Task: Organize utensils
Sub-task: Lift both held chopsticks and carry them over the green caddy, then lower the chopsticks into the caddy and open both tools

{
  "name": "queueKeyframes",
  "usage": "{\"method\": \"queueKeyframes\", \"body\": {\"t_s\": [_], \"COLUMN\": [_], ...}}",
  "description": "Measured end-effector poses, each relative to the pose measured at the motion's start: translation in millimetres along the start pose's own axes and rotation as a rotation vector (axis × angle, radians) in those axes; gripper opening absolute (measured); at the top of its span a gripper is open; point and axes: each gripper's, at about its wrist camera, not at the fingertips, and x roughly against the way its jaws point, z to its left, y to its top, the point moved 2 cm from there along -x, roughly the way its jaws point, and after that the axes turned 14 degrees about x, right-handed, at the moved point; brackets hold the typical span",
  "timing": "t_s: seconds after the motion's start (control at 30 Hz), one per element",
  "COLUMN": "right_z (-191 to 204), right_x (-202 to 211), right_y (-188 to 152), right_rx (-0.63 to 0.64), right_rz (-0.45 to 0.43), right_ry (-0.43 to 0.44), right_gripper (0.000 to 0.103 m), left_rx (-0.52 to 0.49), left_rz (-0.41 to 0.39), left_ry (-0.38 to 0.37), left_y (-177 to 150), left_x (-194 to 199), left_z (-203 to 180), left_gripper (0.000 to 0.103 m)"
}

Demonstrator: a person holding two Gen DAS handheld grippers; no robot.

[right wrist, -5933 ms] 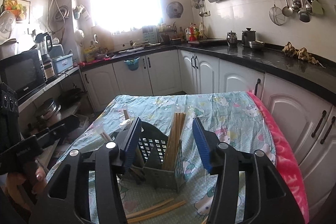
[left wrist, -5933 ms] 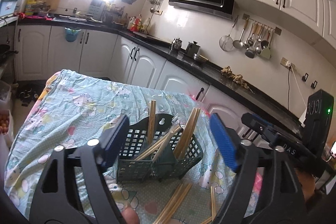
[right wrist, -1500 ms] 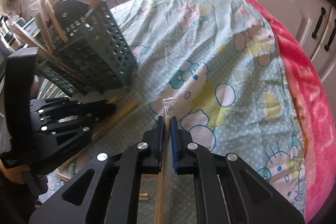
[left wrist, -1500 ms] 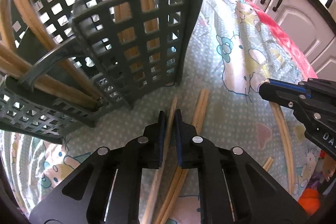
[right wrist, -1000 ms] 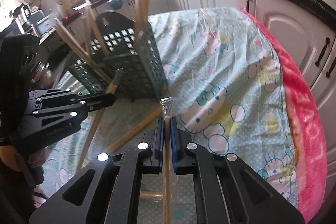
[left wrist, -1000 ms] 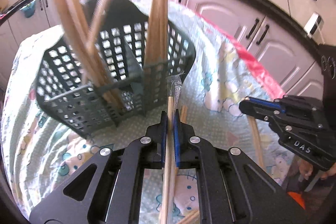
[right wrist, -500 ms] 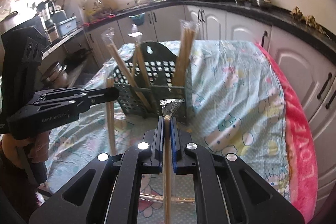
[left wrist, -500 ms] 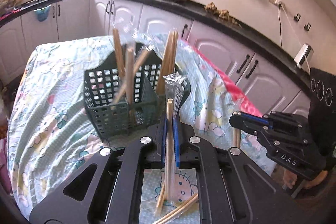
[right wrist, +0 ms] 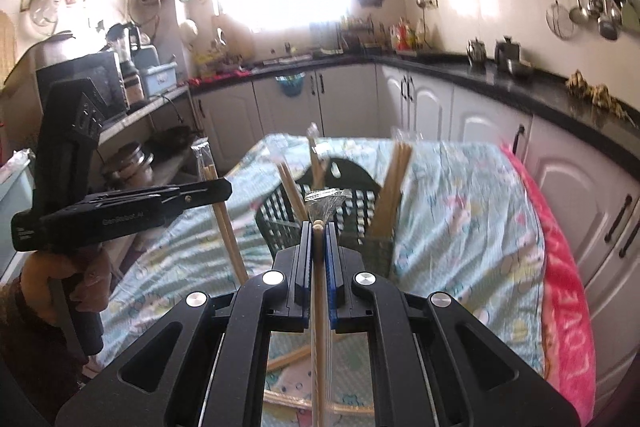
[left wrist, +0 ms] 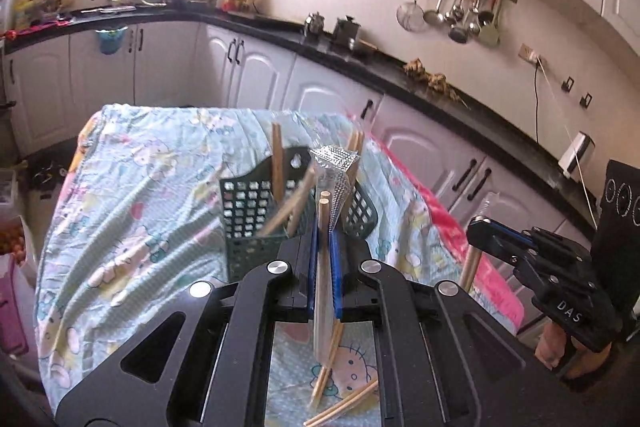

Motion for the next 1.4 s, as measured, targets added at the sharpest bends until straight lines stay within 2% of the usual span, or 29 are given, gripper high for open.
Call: {"method": "queueKeyframes", "body": {"t_s": [0.43, 0.93, 1.1, 1.4], "right_z": [8.1, -13.1, -27.0, -45.6], "right_x": [3.6, 13.3, 9.4, -14.8], "right_y": [47.8, 118.4, 129.9, 126.9], "right_rx": [0.048, 0.132, 0.126, 0.103], "right_rz": [-0.123, -0.307, -0.335, -0.366], "right_ry": [-0.004, -0.095, -0.116, -0.142], "right_gripper": [0.006, 0.006, 0.006, 0.006], "left_rx": [0.043, 0.113, 0.12, 0.095], "left_rz": [-0.112, -0.269, -0.335, -0.382], "left_ry": [0.023, 0.016, 0.037, 0.093], "left_y": [34.5, 83.9, 101.1, 104.7], "left_x": [31.8, 55.3, 56.6, 31.3], "left_z": [15.1, 15.6, 12.4, 15.8], "left_gripper": [0.003, 0.003, 0.003, 0.003]}}
